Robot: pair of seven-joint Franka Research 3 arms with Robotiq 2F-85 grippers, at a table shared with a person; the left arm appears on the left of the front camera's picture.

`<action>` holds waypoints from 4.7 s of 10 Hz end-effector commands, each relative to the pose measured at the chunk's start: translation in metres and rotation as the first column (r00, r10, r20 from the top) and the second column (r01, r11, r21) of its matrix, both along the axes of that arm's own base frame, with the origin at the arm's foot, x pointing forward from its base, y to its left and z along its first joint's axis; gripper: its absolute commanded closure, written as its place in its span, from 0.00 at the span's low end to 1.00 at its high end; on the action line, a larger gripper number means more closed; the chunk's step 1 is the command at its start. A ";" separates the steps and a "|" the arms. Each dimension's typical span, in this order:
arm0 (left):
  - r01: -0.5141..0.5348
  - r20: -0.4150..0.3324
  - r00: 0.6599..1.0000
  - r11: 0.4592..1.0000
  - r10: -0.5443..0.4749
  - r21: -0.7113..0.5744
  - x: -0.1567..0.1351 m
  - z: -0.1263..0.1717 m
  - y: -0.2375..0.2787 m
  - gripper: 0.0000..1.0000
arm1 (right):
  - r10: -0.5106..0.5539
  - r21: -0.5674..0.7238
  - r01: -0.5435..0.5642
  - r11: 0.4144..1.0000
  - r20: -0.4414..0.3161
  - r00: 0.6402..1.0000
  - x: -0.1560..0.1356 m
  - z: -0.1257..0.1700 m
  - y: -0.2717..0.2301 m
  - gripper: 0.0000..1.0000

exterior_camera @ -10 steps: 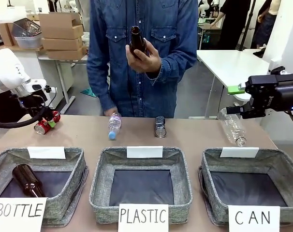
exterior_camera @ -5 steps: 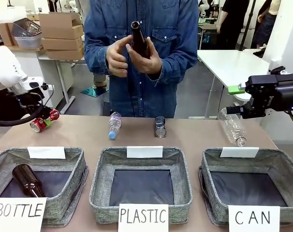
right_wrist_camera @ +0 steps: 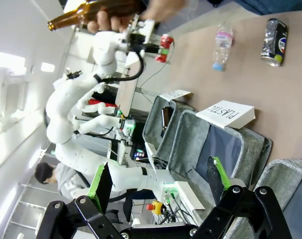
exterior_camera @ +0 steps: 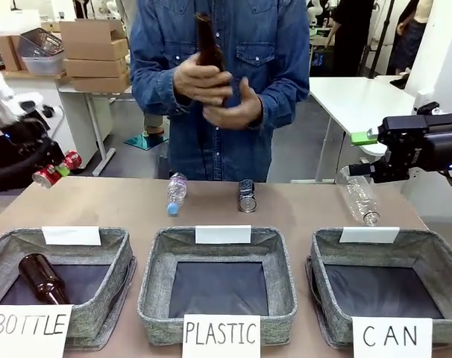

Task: Sort the can waste into the basket.
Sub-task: Pick up the can waste from the table and place it in the right Fabric basket.

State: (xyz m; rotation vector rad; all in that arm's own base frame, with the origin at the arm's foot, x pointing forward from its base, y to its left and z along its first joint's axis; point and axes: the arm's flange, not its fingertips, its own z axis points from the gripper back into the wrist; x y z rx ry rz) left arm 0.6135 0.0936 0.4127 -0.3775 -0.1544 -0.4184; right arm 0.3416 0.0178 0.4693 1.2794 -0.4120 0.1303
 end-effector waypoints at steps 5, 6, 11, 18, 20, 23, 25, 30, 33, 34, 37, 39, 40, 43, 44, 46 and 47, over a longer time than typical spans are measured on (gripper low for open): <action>0.294 0.178 0.952 0.909 -0.250 -0.296 -0.222 0.114 -0.005 1.00 | -0.004 0.023 0.004 1.000 0.013 1.000 0.004 0.001 0.003 0.00; 0.293 0.189 0.954 0.855 -0.232 -0.428 -0.251 0.137 0.042 1.00 | -0.004 0.023 0.004 1.000 0.013 1.000 0.004 0.001 0.003 0.00; 0.211 0.359 0.931 0.706 0.065 -0.676 -0.357 0.143 0.147 1.00 | -0.004 0.023 0.004 1.000 0.013 1.000 0.004 0.001 0.003 0.00; 0.295 0.361 0.932 0.660 -0.039 -0.691 -0.346 0.136 0.153 1.00 | -0.004 0.023 0.004 1.000 0.013 1.000 0.004 0.001 0.003 0.00; 0.326 0.262 0.944 0.670 -0.199 -0.666 -0.278 0.110 0.099 1.00 | 0.001 -0.001 -0.001 1.000 0.001 1.000 0.001 0.001 0.000 0.00; 0.556 0.115 0.785 0.609 -0.609 -0.565 -0.171 0.077 -0.055 1.00 | -0.200 -0.193 0.233 0.953 0.176 0.964 -0.072 0.111 -0.071 0.00; 0.678 0.091 0.665 0.549 -0.741 -0.490 -0.130 0.064 -0.155 1.00 | -0.328 -0.330 0.380 0.864 0.203 0.923 -0.128 0.133 -0.117 0.00; 0.772 0.152 0.578 0.476 -0.802 -0.422 -0.116 0.050 -0.272 1.00 | -0.353 -0.316 0.427 0.847 0.266 0.897 -0.140 0.142 -0.126 0.00; 0.772 0.152 0.578 0.476 -0.802 -0.422 -0.116 0.050 -0.272 1.00 | -0.353 -0.316 0.427 0.847 0.266 0.897 -0.140 0.142 -0.126 0.00; 0.772 0.152 0.578 0.476 -0.802 -0.422 -0.116 0.050 -0.272 1.00 | -0.353 -0.316 0.427 0.847 0.266 0.897 -0.140 0.142 -0.126 0.00; 0.819 0.241 0.574 0.546 -0.782 -0.177 -0.131 0.053 -0.328 0.63 | -0.353 -0.316 0.427 0.847 0.266 0.897 -0.140 0.142 -0.126 0.00; 0.881 0.249 0.440 0.468 -0.863 0.067 -0.187 0.077 -0.422 0.63 | -0.353 -0.316 0.427 0.847 0.266 0.897 -0.140 0.142 -0.126 0.00; 0.875 0.190 0.414 0.447 -0.890 0.187 -0.211 0.072 -0.471 0.63 | -0.353 -0.316 0.427 0.847 0.266 0.897 -0.140 0.142 -0.126 0.00; 0.912 0.112 0.217 0.242 -0.970 0.331 -0.200 0.048 -0.597 0.63 | -0.353 -0.316 0.427 0.847 0.266 0.897 -0.140 0.142 -0.126 0.00; 0.941 0.083 0.092 0.114 -0.992 0.318 -0.184 0.042 -0.646 0.63 | -0.353 -0.316 0.427 0.847 0.266 0.897 -0.140 0.142 -0.126 0.00; 0.931 0.089 -0.008 0.025 -0.996 0.365 -0.161 0.055 -0.703 0.63 | -0.353 -0.316 0.427 0.847 0.266 0.897 -0.140 0.142 -0.126 0.00; 0.930 0.104 -0.055 -0.013 -0.993 0.368 -0.156 0.069 -0.719 0.63 | -0.353 -0.316 0.427 0.847 0.266 0.897 -0.140 0.142 -0.126 0.00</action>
